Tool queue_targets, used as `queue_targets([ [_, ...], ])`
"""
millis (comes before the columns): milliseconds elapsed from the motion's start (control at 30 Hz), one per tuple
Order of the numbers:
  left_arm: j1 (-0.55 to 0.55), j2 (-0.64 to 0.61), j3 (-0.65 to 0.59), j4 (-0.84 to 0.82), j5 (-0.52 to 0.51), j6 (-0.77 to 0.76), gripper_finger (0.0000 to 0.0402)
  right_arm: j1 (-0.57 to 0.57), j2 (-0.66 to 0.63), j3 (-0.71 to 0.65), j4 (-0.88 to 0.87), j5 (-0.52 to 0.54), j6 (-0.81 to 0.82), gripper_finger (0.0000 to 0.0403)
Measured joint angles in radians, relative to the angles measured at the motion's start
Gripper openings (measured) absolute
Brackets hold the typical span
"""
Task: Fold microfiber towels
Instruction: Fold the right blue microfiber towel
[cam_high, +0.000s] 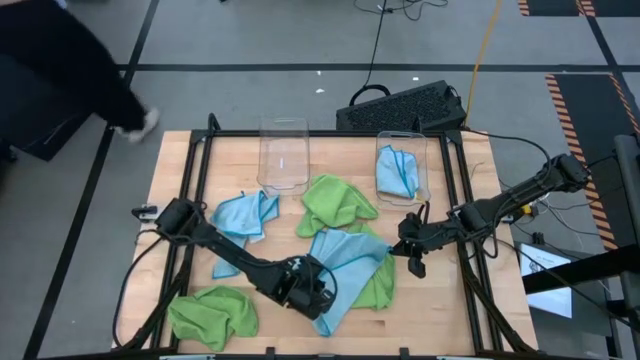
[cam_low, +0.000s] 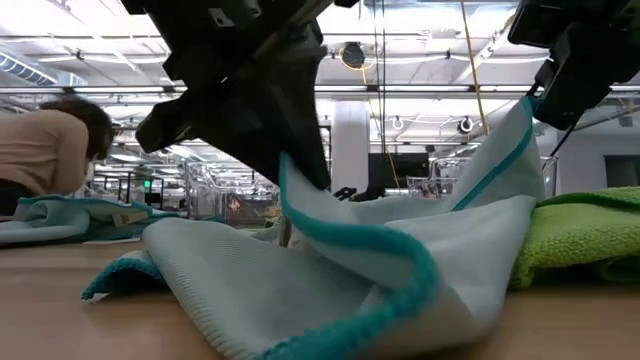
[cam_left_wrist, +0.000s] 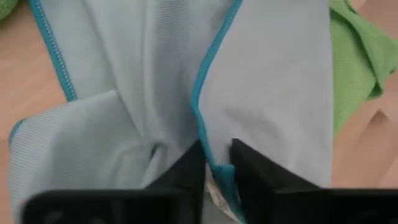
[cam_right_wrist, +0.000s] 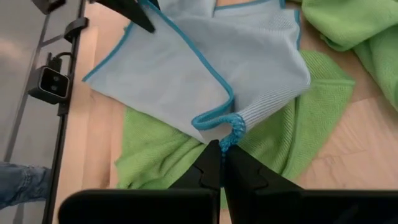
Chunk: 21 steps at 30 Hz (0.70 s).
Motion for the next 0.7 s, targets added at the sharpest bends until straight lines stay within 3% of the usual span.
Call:
queue_targets([
  [100,0.005,-0.003,0.000,-0.001,0.020,0.003,0.0012,0.000,-0.001,0.000,0.006,-0.006,-0.005,0.0000],
  [367,0.004,-0.095,0.000,-0.034,-0.035,0.069,0.0004,0.000,-0.061,0.000,0.003,-0.050,0.006,0.0000],
  [533,0.011,-0.205,0.000,-0.078,-0.133,0.228,0.0002,0.000,-0.132,0.004,0.014,-0.050,0.050,0.0000],
  [700,0.020,-0.335,0.000,-0.072,-0.160,0.403,0.0002,0.000,-0.196,0.074,0.039,-0.049,0.070,0.0000],
])
